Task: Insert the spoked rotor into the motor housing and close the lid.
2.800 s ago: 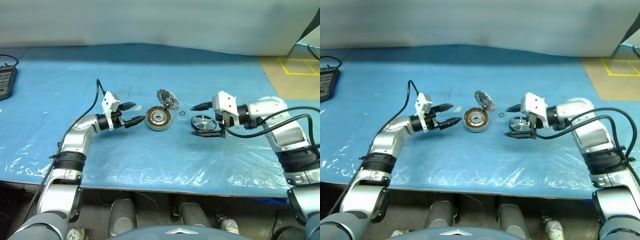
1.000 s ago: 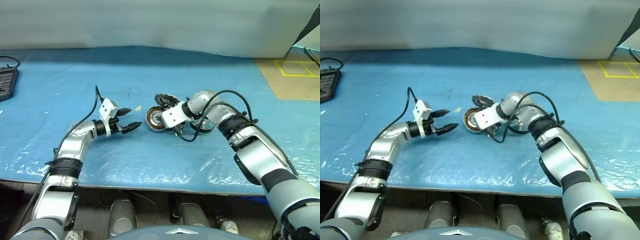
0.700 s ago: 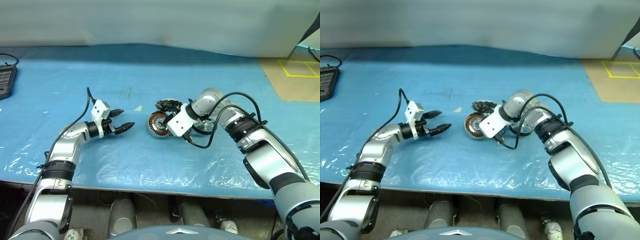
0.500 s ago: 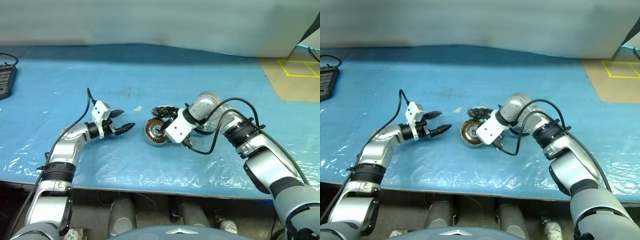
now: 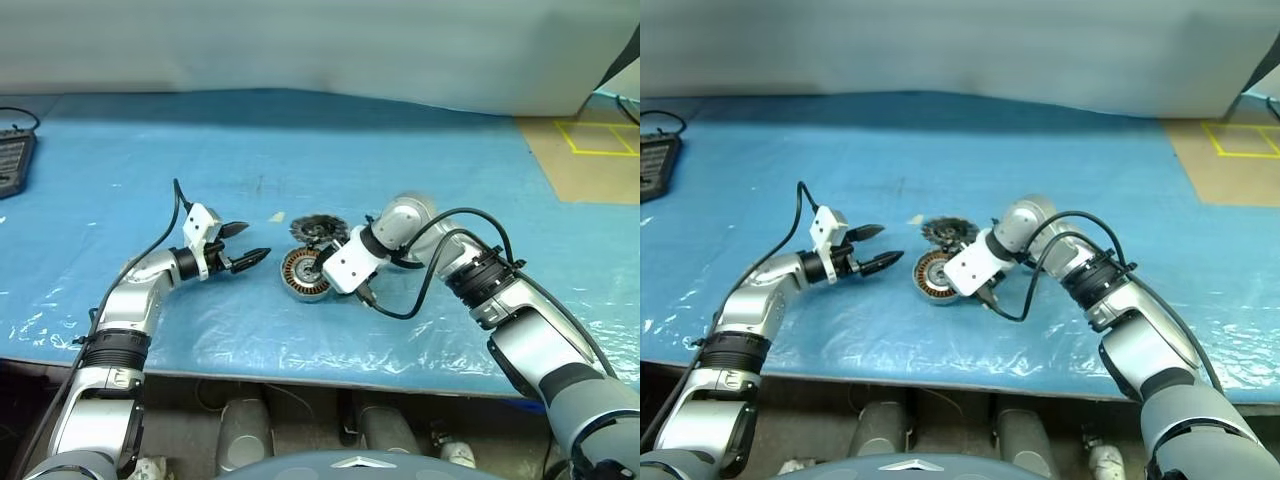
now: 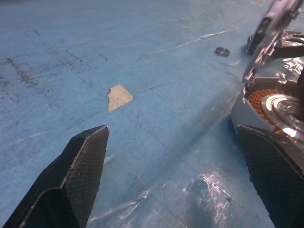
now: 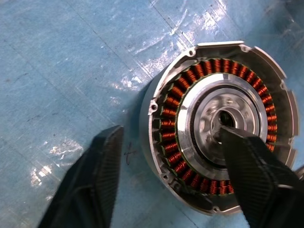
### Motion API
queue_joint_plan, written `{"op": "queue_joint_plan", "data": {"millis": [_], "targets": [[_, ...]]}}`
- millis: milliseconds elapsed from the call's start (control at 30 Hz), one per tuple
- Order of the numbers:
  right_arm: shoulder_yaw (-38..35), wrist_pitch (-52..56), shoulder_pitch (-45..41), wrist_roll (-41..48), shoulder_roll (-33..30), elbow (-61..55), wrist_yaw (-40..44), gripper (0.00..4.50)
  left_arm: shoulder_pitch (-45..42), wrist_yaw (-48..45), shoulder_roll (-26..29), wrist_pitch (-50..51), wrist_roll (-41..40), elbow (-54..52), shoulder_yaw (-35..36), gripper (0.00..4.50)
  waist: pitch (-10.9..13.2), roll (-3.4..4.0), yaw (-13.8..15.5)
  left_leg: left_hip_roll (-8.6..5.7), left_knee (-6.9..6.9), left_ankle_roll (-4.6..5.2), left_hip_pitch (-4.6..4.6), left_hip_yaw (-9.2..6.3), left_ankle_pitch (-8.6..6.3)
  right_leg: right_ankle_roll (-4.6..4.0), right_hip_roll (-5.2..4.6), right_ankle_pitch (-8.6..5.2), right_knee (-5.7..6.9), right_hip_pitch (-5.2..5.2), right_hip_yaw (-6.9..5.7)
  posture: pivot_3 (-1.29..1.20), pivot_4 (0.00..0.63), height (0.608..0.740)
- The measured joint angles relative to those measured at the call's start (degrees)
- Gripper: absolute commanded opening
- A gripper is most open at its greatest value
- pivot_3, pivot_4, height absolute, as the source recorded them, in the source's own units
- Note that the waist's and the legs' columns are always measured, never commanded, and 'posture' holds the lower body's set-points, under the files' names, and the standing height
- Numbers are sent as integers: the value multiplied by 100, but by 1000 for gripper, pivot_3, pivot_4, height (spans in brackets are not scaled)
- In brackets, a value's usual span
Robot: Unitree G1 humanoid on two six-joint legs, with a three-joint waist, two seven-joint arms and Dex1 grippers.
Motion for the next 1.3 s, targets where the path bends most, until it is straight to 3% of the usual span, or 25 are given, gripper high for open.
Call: {"op": "queue_joint_plan", "data": {"millis": [33, 67, 400, 667, 900, 1100, 1300], "targets": [[-23, 185, 68, 77, -7, -123, 46, 4424, -1, 0, -2, 1, 0, 0, -2, 4500, 0, 0, 7, 0, 0, 0, 0, 0, 0, 0, 0, 0, -1, 1, 0, 0, 150, 740], [-48, 371, 155, 198, -22, -290, 120, 4468, -2, 0, -3, 1, 0, 3, -2, 4500, 0, 0, 11, 0, 0, 0, -3, 0, 0, 0, 0, 0, -3, 0, 0, 0, 150, 740], [-979, 2341, 352, 1696, -683, -1963, 510, 4468, -241, -123, -126, -16, 1, 217, -83, 4500, 0, 1, 14, 0, -1, 0, -3, 0, 1, 1, 0, 0, -3, -2, 0, 0, 150, 740], [-1681, 3343, 1280, 2039, -1241, -1780, -173, 4468, -173, -276, -116, 2, -14, 213, -87, 4500, 1, 1, 25, -5, -2, -7, -6, -1, 5, 3, -4, -2, -9, -1, 0, 0, 150, 740], [-2151, 3884, 1396, 2049, -374, -792, -1710, 4468, -166, -319, -127, 65, -15, 202, -93, 4500, 0, 4, 2, -4, -5, -16, 0, 0, 9, 3, 1, -2, -2, -2, 2, 0, 150, 740], [-2149, 4109, 1362, 2125, -51, -586, -1975, 4468, -176, -316, -144, 87, -7, 203, -96, 4500, 1, 6, 19, -5, -6, -22, -8, 0, 14, 4, -4, -3, -9, -3, -3, 0, 150, 740], [-2198, 3953, 995, 1953, 185, 519, -2555, 4468, -178, -308, -148, 80, 13, 202, -102, 4500, 1, 6, 15, -8, -5, -24, -5, 0, 14, 4, -10, -3, -5, -2, -2, 0, 150, 740]]}}
